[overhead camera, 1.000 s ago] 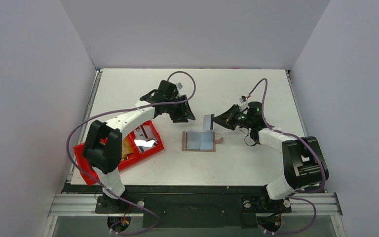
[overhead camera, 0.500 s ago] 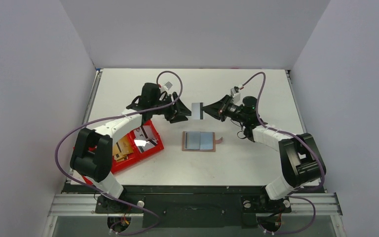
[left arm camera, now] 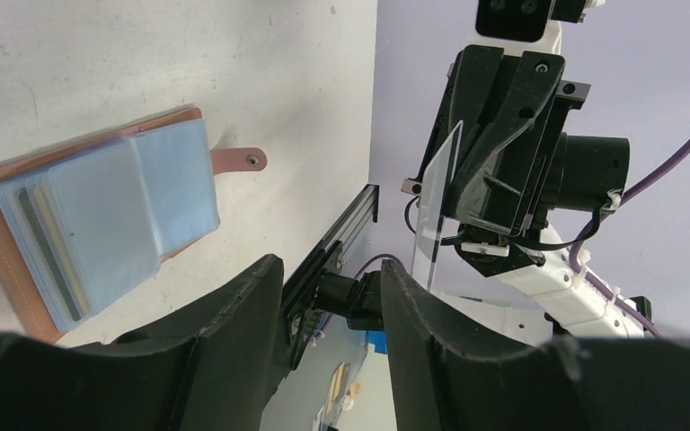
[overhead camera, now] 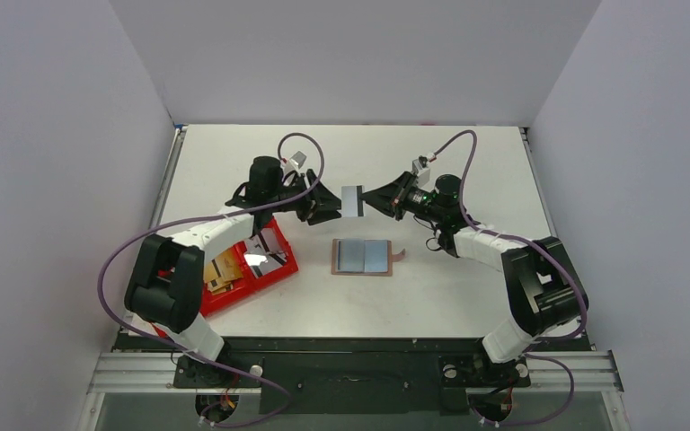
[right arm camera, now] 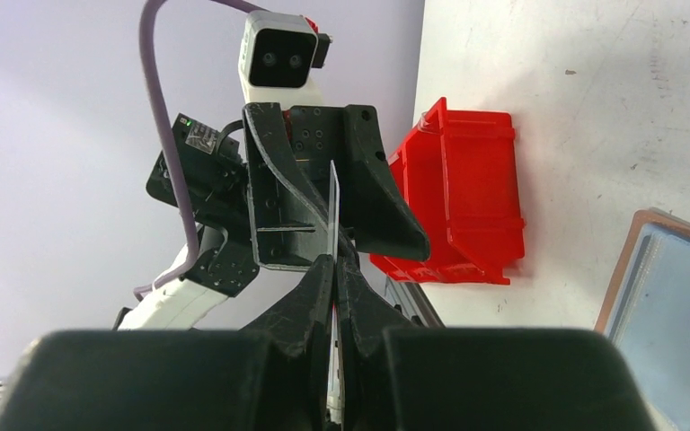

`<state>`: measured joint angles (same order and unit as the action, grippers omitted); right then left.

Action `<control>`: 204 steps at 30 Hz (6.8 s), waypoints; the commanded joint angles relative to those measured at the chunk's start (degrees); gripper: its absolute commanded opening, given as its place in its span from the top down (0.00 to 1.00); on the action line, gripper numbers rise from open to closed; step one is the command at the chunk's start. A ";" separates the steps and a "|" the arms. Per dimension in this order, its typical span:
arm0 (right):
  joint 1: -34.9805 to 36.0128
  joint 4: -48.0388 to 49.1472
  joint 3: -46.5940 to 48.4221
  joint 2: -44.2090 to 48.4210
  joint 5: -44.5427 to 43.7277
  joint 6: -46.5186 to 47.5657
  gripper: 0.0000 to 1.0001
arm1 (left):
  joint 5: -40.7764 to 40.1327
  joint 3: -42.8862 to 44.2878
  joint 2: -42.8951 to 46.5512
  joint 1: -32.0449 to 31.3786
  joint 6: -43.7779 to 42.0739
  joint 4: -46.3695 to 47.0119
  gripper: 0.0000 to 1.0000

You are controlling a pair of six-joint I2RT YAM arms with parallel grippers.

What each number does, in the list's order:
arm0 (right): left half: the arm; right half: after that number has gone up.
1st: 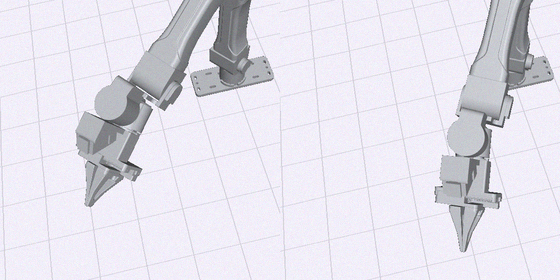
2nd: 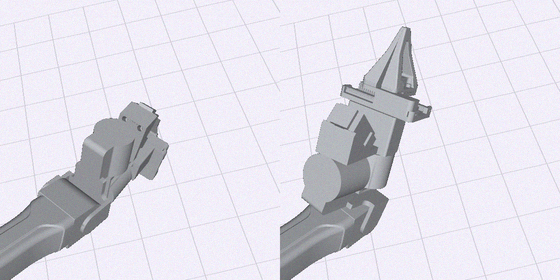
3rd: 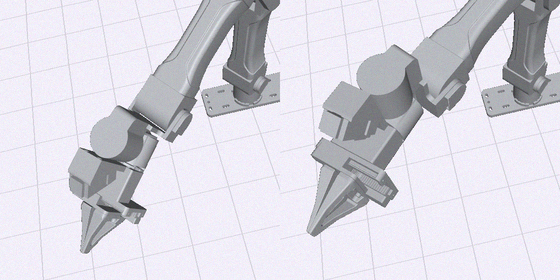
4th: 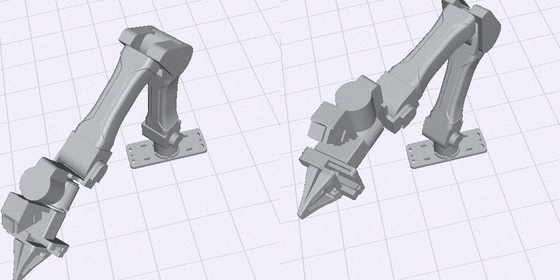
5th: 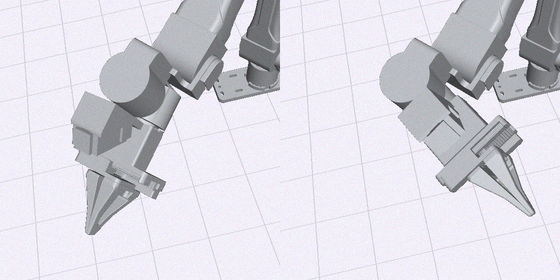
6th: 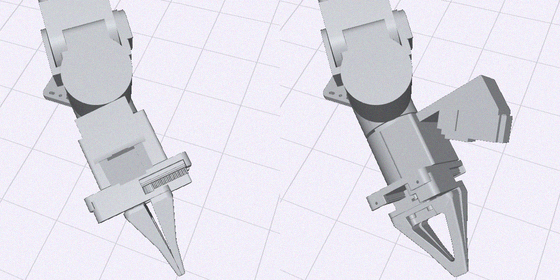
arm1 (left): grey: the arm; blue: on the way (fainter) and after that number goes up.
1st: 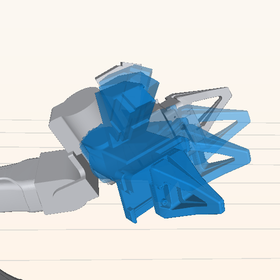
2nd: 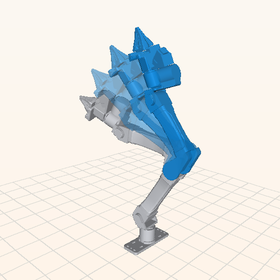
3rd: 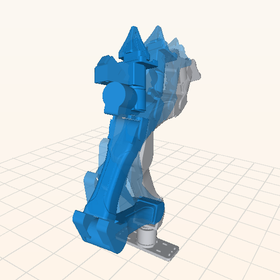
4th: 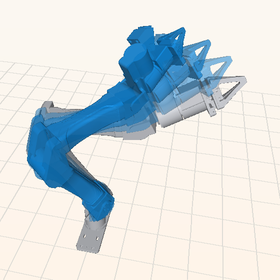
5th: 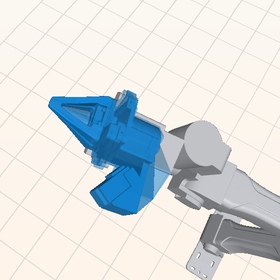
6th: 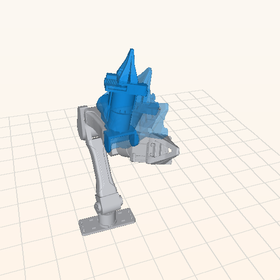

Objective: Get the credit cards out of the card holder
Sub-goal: Place the credit card in the storage box, then remove the credit card from the card holder.

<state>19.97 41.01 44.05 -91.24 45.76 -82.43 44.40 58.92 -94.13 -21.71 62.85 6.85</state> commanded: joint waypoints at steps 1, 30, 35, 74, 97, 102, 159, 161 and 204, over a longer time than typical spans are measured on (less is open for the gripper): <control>-0.57 4.90 0.03 0.00 -0.26 -0.59 1.00 | 0.30 -2.23 5.28 2.47 1.91 4.69 0.58; 2.94 18.29 0.24 -5.01 0.01 -9.68 1.00 | 2.85 -2.14 4.04 0.74 6.93 11.61 0.67; 3.02 17.25 0.07 -4.75 0.18 -8.40 0.97 | 1.72 -2.30 3.93 0.64 6.24 10.28 1.00; 4.36 -47.33 9.38 7.73 -15.35 34.47 0.24 | -41.25 -10.16 14.01 11.22 -18.69 -28.35 1.00; 20.34 -66.00 21.61 -2.07 -44.67 43.33 0.27 | -45.96 -0.76 24.05 9.30 -27.18 -41.65 0.53; 22.59 -68.21 24.79 -7.96 -48.93 43.58 0.31 | -41.78 1.86 19.23 1.98 -24.92 -38.54 0.53; 13.57 -49.17 7.02 -12.84 -31.46 43.01 1.00 | -31.01 7.21 -0.95 -11.74 -19.75 -25.47 0.63; 13.45 -48.72 6.83 -12.85 -31.14 42.80 1.00 | -29.80 9.10 -2.12 -12.48 -20.69 -26.11 0.63; 8.99 -50.30 12.36 -3.17 -24.52 41.50 0.71 | -25.05 8.61 -14.02 -15.01 -19.61 -19.98 0.72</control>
<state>29.21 -7.75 53.28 -98.50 23.00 -41.95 17.72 67.77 -108.57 -36.64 43.05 -16.40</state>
